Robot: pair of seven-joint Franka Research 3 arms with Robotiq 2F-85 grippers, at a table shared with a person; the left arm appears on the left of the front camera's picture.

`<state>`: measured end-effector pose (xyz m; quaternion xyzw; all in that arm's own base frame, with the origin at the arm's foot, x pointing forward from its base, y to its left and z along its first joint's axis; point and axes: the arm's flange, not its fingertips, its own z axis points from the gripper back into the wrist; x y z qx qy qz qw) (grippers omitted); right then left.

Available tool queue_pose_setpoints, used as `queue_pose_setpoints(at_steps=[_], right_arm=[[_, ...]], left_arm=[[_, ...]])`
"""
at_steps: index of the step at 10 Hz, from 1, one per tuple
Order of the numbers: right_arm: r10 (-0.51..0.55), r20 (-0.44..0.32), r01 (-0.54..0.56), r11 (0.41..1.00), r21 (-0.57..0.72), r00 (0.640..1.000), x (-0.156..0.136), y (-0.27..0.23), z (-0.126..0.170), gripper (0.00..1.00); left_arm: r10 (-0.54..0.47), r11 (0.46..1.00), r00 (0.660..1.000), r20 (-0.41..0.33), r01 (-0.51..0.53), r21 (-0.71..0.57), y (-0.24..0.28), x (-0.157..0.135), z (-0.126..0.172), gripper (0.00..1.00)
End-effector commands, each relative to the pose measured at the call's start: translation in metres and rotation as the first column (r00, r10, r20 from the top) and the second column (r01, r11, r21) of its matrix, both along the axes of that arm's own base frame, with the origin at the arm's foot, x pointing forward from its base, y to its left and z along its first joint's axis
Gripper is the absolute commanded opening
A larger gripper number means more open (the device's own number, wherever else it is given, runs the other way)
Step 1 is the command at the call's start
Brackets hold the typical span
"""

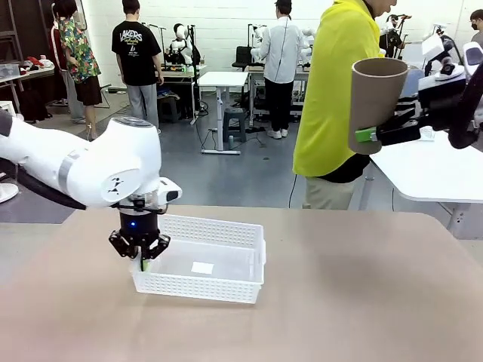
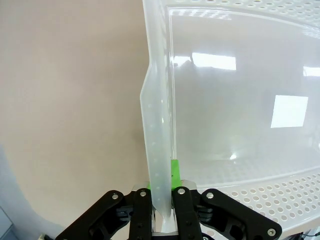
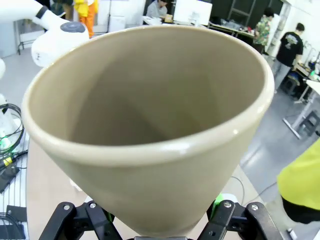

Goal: Clean and organize the cups into the basket.
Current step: Pick up the Organizing basket and move it to the center of the table, then pick up the Reusable plastic cup from the right side of the table and place it inside the Organizing basket.

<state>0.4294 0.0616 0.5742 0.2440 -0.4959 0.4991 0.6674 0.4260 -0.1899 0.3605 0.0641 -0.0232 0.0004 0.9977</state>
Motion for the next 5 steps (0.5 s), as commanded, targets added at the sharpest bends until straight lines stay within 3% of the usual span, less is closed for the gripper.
queue_pose_setpoints(at_steps=[1, 2, 5], right_arm=[[-0.044, -0.049, 0.046, 0.998, 0.036, 0.998, 0.006, -0.021, -0.009, 0.21], [0.000, 0.000, 0.000, 1.000, 0.000, 1.000, 0.000, 0.000, 0.000, 0.21], [0.000, 0.000, 0.000, 1.000, 0.000, 1.000, 0.000, 0.000, 0.000, 0.21]], left_arm=[[0.007, 0.998, 1.000, -0.010, -0.006, 0.062, -0.019, 0.006, -0.011, 0.00], [0.002, 0.998, 1.000, -0.017, -0.001, 0.066, -0.031, 0.006, -0.013, 0.00], [0.022, 0.998, 0.999, -0.036, -0.019, 0.063, -0.057, 0.012, -0.019, 0.00]])
